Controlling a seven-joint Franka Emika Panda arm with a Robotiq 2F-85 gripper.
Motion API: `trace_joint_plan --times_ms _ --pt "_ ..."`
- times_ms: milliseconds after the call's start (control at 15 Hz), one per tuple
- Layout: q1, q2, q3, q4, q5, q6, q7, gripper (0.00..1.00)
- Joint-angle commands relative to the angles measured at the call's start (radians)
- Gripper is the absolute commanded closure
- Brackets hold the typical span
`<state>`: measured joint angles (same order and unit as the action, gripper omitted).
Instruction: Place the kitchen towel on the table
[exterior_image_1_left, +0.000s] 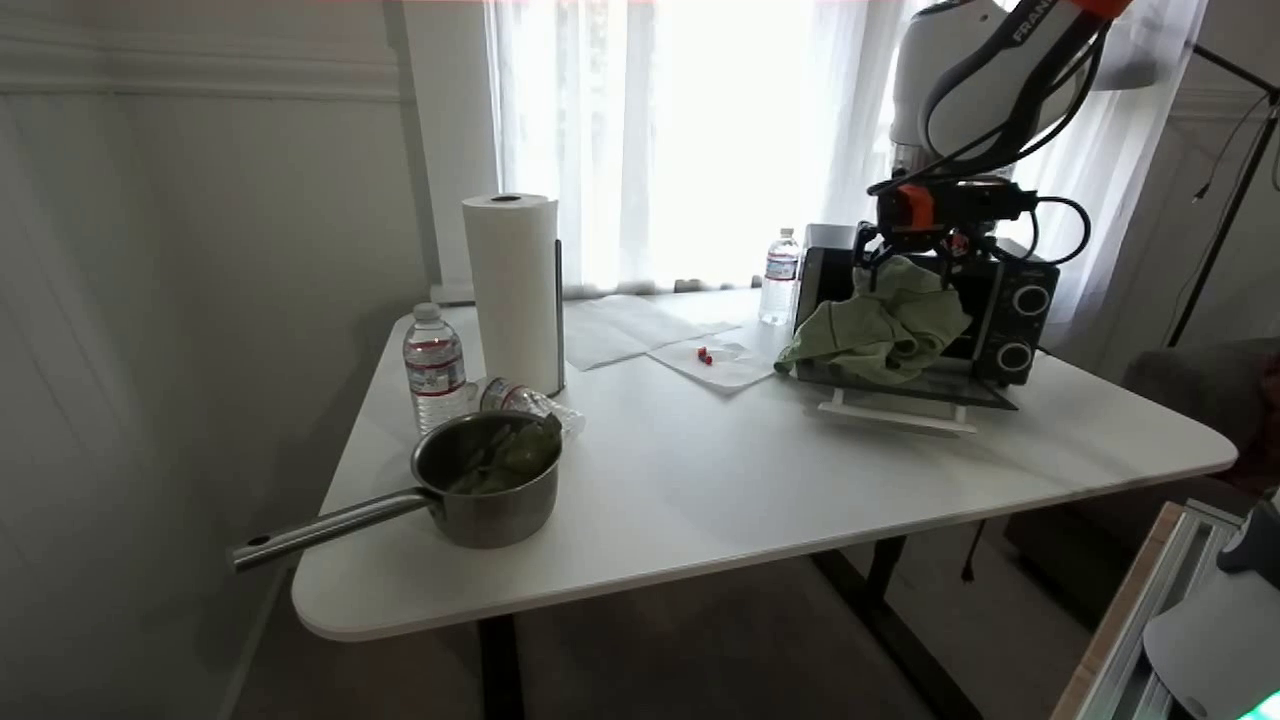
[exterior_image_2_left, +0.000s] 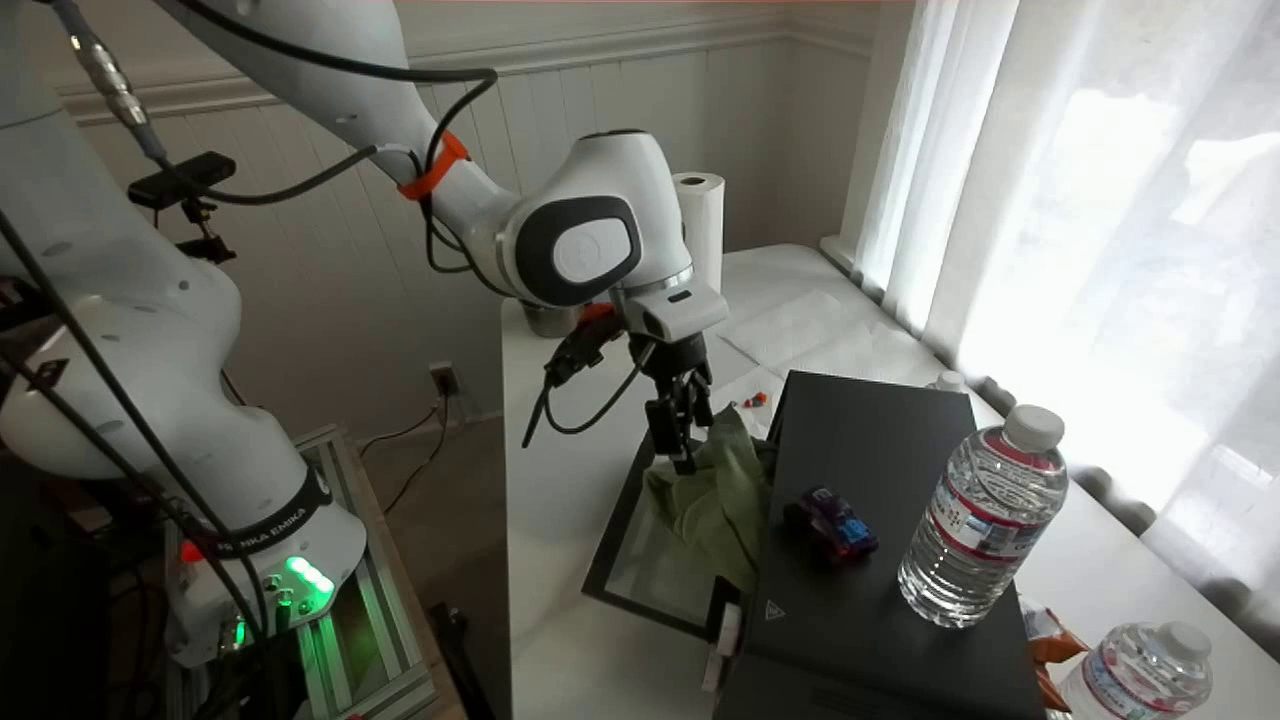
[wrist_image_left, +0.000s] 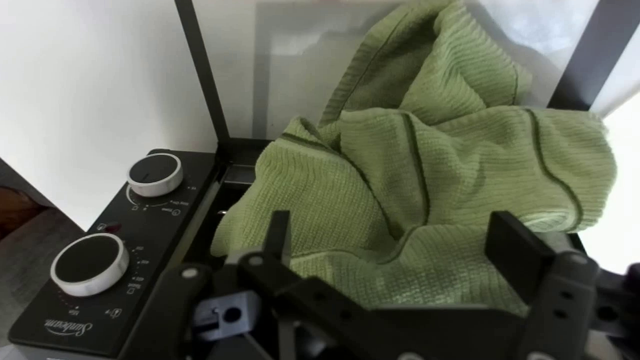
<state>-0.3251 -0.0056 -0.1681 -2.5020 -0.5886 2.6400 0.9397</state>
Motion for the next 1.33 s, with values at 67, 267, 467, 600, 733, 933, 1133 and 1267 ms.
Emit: trace_joint_plan --times_ms 67,267,467,600,733,933,1133,1267 --pt "0.032 0.080 -0.053 0.006 0.001 0.145 0.022 0.00" --pt "0.057 0.126 -0.090 0.014 -0.025 0.233 0.042 0.00" --pt "0.052 0.175 -0.104 0.030 -0.052 0.325 0.074 0.00" --pt "0.065 0.210 -0.130 0.049 -0.076 0.361 0.095 0.00" --pt "0.071 0.244 -0.147 0.068 -0.092 0.377 0.111 0.00" --pt "0.091 0.292 -0.180 0.101 -0.128 0.377 0.137 0.23" --pt "0.112 0.325 -0.201 0.119 -0.136 0.366 0.150 0.41" --pt "0.120 0.335 -0.199 0.118 -0.123 0.352 0.143 0.56"
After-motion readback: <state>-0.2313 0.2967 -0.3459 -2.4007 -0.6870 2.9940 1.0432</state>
